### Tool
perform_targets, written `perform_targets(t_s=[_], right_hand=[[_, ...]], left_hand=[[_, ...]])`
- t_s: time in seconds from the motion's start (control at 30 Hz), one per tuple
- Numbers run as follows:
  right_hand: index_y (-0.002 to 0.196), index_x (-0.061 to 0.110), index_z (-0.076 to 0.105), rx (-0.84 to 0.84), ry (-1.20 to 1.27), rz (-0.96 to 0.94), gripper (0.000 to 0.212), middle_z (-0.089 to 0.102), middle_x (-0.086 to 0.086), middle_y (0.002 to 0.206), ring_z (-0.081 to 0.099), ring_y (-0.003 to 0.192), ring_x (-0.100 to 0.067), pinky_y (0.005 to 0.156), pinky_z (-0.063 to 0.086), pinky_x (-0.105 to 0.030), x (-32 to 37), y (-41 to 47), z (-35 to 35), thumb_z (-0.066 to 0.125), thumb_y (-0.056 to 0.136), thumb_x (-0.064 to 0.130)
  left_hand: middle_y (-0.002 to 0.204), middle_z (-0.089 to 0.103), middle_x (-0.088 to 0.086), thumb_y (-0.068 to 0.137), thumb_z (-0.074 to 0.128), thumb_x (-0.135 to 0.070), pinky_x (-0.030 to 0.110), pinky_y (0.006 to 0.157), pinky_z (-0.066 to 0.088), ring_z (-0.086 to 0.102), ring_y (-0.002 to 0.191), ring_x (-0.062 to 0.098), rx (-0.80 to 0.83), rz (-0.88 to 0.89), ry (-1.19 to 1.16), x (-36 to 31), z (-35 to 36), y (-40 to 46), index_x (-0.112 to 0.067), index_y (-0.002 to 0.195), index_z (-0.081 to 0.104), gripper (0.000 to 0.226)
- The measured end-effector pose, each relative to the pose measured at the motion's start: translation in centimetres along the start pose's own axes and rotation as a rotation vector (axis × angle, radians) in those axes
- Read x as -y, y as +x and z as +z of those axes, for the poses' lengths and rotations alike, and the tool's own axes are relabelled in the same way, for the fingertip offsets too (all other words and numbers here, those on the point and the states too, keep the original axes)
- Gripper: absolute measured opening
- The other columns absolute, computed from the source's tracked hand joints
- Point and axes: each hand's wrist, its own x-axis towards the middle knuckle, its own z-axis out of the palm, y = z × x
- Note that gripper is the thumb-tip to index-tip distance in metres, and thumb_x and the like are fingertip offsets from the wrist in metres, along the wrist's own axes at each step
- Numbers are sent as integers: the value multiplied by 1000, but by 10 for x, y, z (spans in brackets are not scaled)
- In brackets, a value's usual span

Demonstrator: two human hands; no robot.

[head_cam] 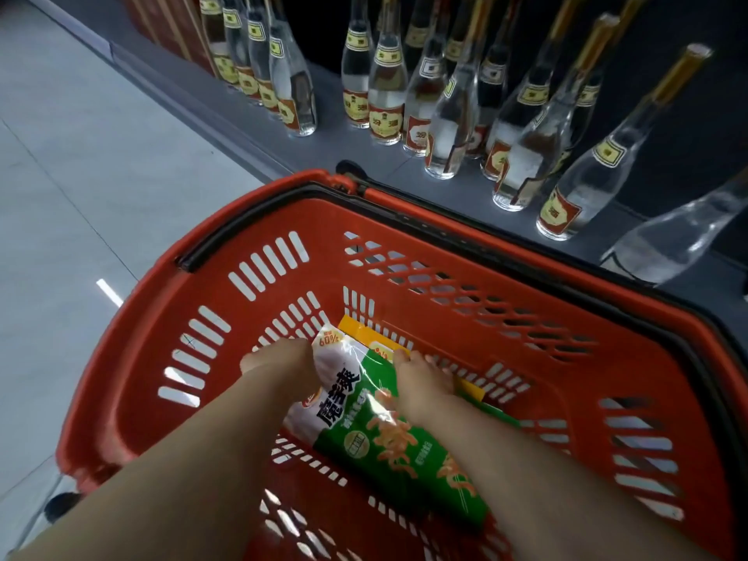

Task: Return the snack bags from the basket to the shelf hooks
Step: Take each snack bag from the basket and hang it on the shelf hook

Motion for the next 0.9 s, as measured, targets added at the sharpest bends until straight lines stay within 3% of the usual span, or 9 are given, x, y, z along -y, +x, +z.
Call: perform_targets(t_s=[0.1, 0.17, 0.27, 0.4, 0.53, 0.63, 0.7, 0.77, 0.9], right_hand=[[139, 15, 43, 112, 237, 26, 56, 52, -9, 134, 55, 113, -25, 95, 48, -34, -1, -5, -2, 68, 88, 15], [144, 12, 38, 202, 442, 21, 61, 53, -9, 131, 56, 101, -18, 87, 49, -24, -7, -15, -6, 65, 89, 7], [148, 16, 32, 222, 578, -35, 63, 51, -2, 137, 56, 112, -17, 93, 43, -20, -20, -34, -17, 61, 92, 10], [143, 23, 40, 93, 740, -86, 61, 55, 2, 138, 55, 120, -13, 105, 43, -37, -36, -56, -37, 66, 88, 23], [130, 24, 53, -35, 919, -89, 44, 64, 6, 125, 60, 114, -13, 106, 43, -43, -42, -78, -65, 67, 88, 19], [115, 31, 56, -103, 998, -111, 32, 67, 10, 113, 63, 105, -8, 104, 46, -40, -38, -97, -87, 66, 89, 16], [105, 38, 52, -136, 1054, -158, 29, 63, 21, 98, 59, 92, 6, 90, 50, -25, -34, -113, -103, 65, 89, 16], [104, 37, 51, -184, 1089, -193, 29, 58, 27, 89, 55, 87, 10, 72, 43, -10, -29, -135, -124, 65, 89, 16], [100, 32, 58, -238, 1121, -176, 25, 66, 20, 94, 60, 88, 9, 76, 48, -11, -12, -205, -189, 68, 87, 14]], left_hand=[[110, 66, 2, 92, 54, -33, 39, 94, 50, 62, 103, 22, -12, -15, -54, -4, -2, -2, -17, 117, 60, 30], [110, 64, 3, 90, 54, -37, 40, 95, 48, 60, 105, 23, -1, -46, -141, -7, -5, -5, -18, 119, 60, 35], [123, 57, 8, 76, 73, -38, 43, 95, 50, 53, 115, 28, -12, -73, -317, -5, -5, -5, -15, 128, 49, 62], [117, 57, 12, 63, 89, -22, 39, 85, 55, 59, 104, 30, 98, -78, -910, 0, -11, -13, -10, 122, 41, 77], [120, 66, 11, 56, 93, -23, 51, 104, 44, 61, 113, 31, 273, 188, -1407, 8, -30, -28, -8, 126, 43, 86], [113, 72, 9, 60, 89, -19, 48, 105, 44, 66, 110, 29, 395, 343, -1399, 7, -46, -51, -8, 118, 60, 66], [105, 75, 7, 68, 82, -13, 39, 93, 52, 71, 99, 24, 285, 408, -1382, 6, -61, -73, -9, 110, 64, 46], [100, 76, 5, 75, 74, -10, 36, 87, 54, 73, 94, 24, 160, 425, -1410, 5, -82, -99, -11, 106, 66, 32], [98, 77, 10, 60, 87, -25, 41, 86, 55, 73, 92, 29, 35, 435, -1440, 9, -149, -177, -11, 96, 76, 40]])
